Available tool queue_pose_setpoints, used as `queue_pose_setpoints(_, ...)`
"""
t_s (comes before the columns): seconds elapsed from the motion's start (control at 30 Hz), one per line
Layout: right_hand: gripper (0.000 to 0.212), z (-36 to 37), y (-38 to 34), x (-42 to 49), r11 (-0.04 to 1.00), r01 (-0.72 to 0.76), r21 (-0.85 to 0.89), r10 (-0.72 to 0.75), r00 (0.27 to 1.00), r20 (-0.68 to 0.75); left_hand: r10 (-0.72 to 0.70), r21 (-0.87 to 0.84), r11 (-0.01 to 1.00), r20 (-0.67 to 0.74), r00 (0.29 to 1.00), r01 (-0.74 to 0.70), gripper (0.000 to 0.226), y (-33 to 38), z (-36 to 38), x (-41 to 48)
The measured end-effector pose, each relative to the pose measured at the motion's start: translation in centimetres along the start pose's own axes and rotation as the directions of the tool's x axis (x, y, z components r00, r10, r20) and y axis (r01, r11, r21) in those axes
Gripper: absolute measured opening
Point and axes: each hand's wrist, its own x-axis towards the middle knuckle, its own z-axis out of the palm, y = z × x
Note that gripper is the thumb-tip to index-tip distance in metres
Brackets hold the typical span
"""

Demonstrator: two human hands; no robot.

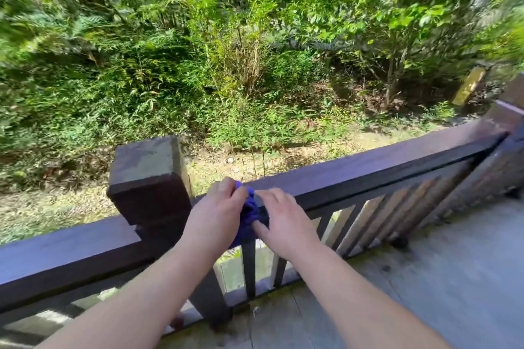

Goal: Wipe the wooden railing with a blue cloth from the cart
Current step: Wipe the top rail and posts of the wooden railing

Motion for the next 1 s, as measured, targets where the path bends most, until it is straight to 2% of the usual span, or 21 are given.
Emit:
queue_pose_setpoints(0.07, 0.062, 0.3, 0.8, 1.2, 0.999, 0.032, -0.025, -0.033, 0.999, -0.019, 0.052, 0.09, 0.995, 0.006, 0.999, -0.052, 0.023, -0.6, 0.5, 1.6)
queue_pose_setpoints(0.13, 0.065, 0.9, 1.7, 2.5, 0.999, 0.034, -0.04, -0.035, 0.999, -0.022, 0.016, 0.118, 0.993, 0.024, 1.0, -0.019, 0.023, -1.1, 1.7, 3.0)
queue_pose_setpoints(0.27, 0.086, 2.3, 4.6, 5.3, 0.992, 0.016, -0.124, -0.009, 0.998, 0.056, -0.102, 0.057, 0.994, 0.203, 0.974, 0.092, 0.021, -1.2, 6.5, 4.9)
queue_pose_setpoints(0.37, 0.103, 2.6, 8.4, 7.4, 0.973, 0.064, -0.22, -0.026, 0.985, 0.173, -0.039, -0.012, 0.999, 0.278, 0.96, 0.044, 0.031, -0.3, 9.8, 6.6)
queue_pose_setpoints(0.53, 0.121, 1.0, 16.3, 10.1, 0.934, 0.096, -0.344, 0.003, 0.961, 0.277, 0.004, -0.195, 0.98, 0.183, 0.983, 0.033, 0.04, 2.2, 13.2, 11.1)
queue_pose_setpoints(0.63, 0.125, -0.4, 20.0, 11.0, 0.929, 0.098, -0.358, 0.012, 0.956, 0.293, 0.029, -0.307, 0.952, 0.114, 0.993, 0.008, 0.024, 4.4, 14.6, 14.6)
queue_pose_setpoints(0.7, 0.124, -1.1, 21.5, 11.4, 0.932, 0.123, -0.341, -0.016, 0.954, 0.3, 0.088, -0.33, 0.942, 0.08, 0.993, -0.057, 0.022, 5.8, 15.4, 16.5)
queue_pose_setpoints(0.87, 0.123, -2.4, 24.3, 11.6, 0.94, 0.161, -0.3, -0.061, 0.946, 0.318, 0.189, -0.32, 0.936, 0.098, 0.977, -0.149, 0.036, 8.5, 17.5, 20.1)
queue_pose_setpoints(1.0, 0.126, -5.1, 28.5, 11.3, 0.948, 0.116, -0.297, -0.024, 0.956, 0.294, 0.241, -0.342, 0.921, 0.124, 0.962, -0.187, 0.043, 10.8, 18.7, 22.6)
